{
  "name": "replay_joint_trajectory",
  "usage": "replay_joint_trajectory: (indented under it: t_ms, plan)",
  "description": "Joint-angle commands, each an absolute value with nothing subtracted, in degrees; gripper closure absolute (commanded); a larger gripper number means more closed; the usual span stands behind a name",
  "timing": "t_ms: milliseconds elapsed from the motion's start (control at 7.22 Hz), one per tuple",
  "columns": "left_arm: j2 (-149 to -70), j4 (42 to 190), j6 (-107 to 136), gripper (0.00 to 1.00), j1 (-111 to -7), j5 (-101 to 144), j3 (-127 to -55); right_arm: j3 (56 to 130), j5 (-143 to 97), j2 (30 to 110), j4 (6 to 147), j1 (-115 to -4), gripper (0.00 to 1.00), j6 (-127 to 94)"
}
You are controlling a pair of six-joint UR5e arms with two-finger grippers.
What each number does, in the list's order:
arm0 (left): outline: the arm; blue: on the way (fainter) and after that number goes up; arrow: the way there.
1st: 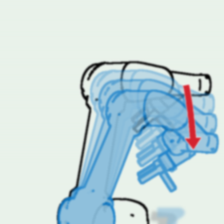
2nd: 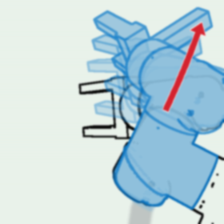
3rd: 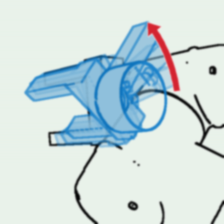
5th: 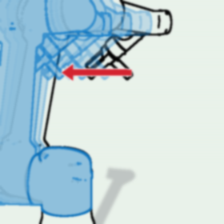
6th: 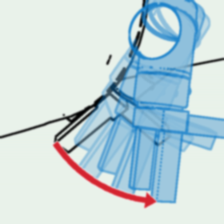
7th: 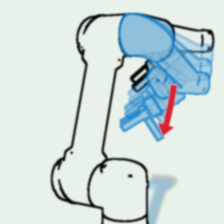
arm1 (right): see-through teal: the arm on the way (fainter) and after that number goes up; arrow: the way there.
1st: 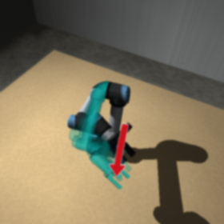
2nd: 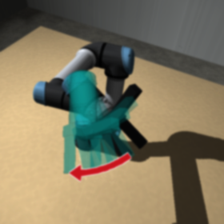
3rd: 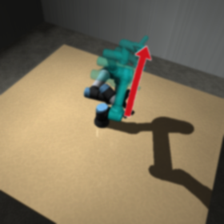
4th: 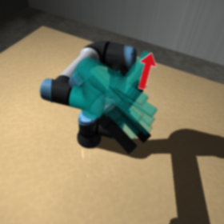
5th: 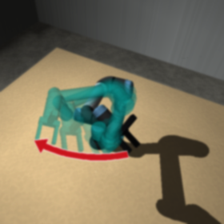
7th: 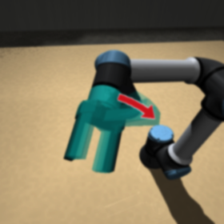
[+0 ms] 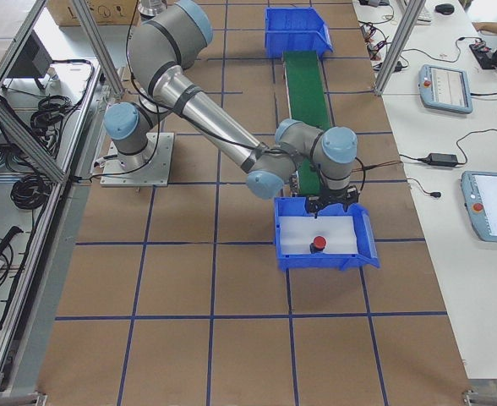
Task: Transport two buttons from left to right
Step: 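Release the red button in the bin and raise the right gripper, then move the right gripper over the yellow button on the belt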
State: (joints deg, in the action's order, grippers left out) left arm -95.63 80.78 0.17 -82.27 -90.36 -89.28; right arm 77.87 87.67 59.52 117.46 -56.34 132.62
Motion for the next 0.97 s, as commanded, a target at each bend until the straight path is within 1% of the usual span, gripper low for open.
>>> replay_joint_trajectory:
  t_ms: [0, 416, 831]
  plan:
    - [-95.6, 80.8, 0.2, 0.00, -82.3, -90.4, -89.2, 78.0, 88.6, 60.0, 115.8, -64.6, 0.00, 124.1]
    - [-95.7, 80.7, 0.1, 0.00, -82.3, -90.4, -89.2, 78.8, 88.6, 60.3, 115.4, -73.3, 0.00, 107.8]
    - [-95.7, 80.7, 0.1, 0.00, -82.3, -90.4, -89.2, 80.8, 88.0, 59.7, 116.0, -76.7, 0.00, 102.3]
